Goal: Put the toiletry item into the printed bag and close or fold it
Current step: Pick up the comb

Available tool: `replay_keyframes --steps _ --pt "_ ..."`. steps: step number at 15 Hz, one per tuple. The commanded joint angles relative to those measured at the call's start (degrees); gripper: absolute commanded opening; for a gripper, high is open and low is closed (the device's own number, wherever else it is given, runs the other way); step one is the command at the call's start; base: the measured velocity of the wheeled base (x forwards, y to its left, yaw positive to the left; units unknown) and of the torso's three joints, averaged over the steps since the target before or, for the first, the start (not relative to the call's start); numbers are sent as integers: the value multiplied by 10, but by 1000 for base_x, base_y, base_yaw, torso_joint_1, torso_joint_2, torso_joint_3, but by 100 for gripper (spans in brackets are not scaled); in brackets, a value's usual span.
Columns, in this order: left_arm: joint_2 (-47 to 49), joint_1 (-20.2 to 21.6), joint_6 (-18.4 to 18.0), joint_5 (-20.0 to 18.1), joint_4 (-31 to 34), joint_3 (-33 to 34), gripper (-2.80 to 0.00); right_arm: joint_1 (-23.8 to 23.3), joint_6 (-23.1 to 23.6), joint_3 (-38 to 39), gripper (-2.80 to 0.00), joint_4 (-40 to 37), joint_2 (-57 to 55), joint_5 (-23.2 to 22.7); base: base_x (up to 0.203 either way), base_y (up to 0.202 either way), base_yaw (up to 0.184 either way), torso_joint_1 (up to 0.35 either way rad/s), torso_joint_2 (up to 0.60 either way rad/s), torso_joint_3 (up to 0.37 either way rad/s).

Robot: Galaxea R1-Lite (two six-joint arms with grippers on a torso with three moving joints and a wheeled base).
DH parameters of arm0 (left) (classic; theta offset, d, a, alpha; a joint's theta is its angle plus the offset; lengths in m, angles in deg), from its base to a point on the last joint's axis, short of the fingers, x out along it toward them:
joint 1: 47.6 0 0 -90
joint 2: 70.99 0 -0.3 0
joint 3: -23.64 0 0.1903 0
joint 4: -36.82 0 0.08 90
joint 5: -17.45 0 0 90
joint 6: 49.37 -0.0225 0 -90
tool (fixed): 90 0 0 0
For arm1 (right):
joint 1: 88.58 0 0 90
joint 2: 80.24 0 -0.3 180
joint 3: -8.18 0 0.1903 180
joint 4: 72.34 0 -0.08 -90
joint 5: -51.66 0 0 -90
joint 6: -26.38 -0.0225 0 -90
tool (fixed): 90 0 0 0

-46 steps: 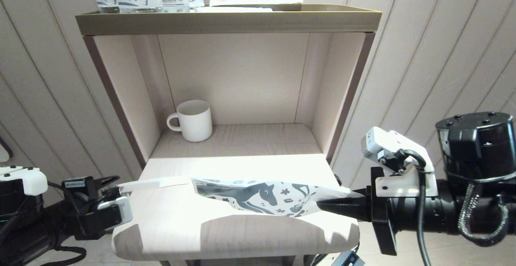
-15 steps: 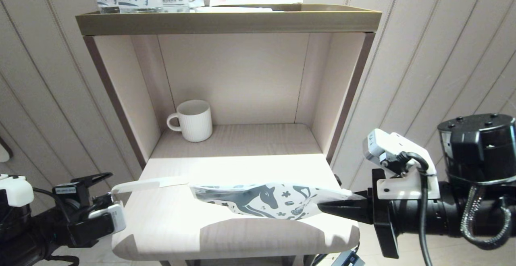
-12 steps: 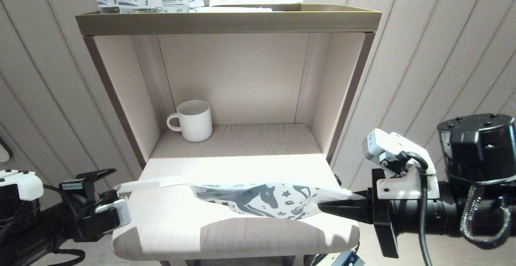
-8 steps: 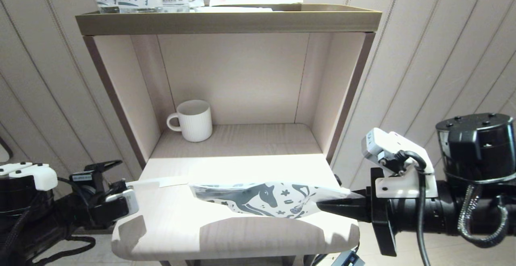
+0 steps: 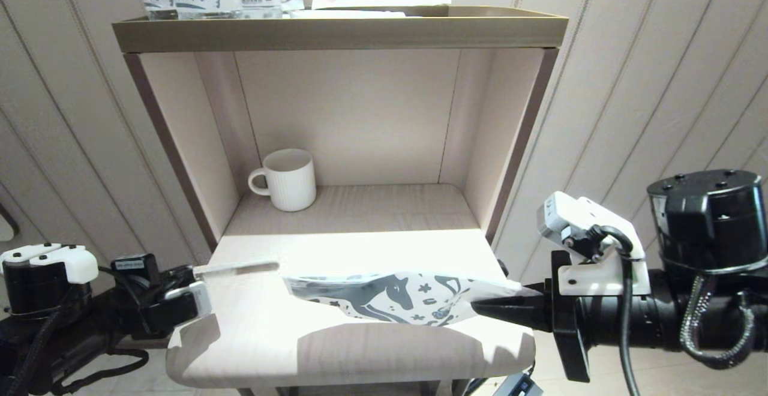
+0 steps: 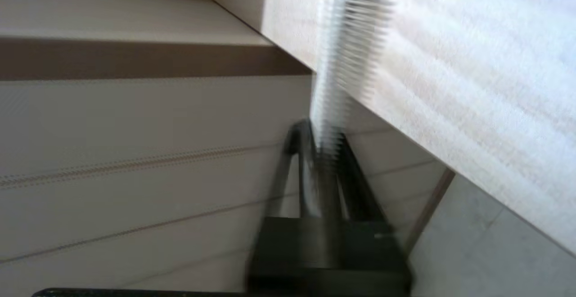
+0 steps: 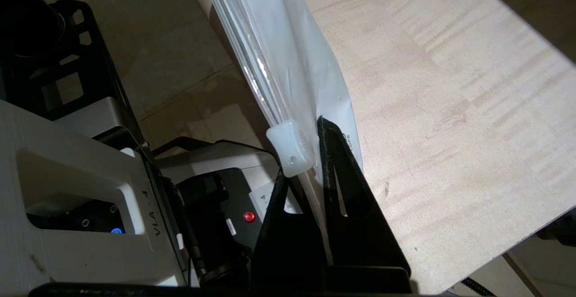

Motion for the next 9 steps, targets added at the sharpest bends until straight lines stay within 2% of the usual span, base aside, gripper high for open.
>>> replay_keyframes --steps 1,6,9 --pt "1 -1 -4 -1 -4 3 -280 0 1 0 -280 1 0 -2 0 0 0 0 0 0" --pt "-7 -1 2 -4 -5 3 -280 0 1 1 -280 1 0 -2 0 0 0 0 0 0" --pt "-63 -1 41 -7 26 -10 -280 2 4 0 -280 1 7 0 0 0 0 0 0 0"
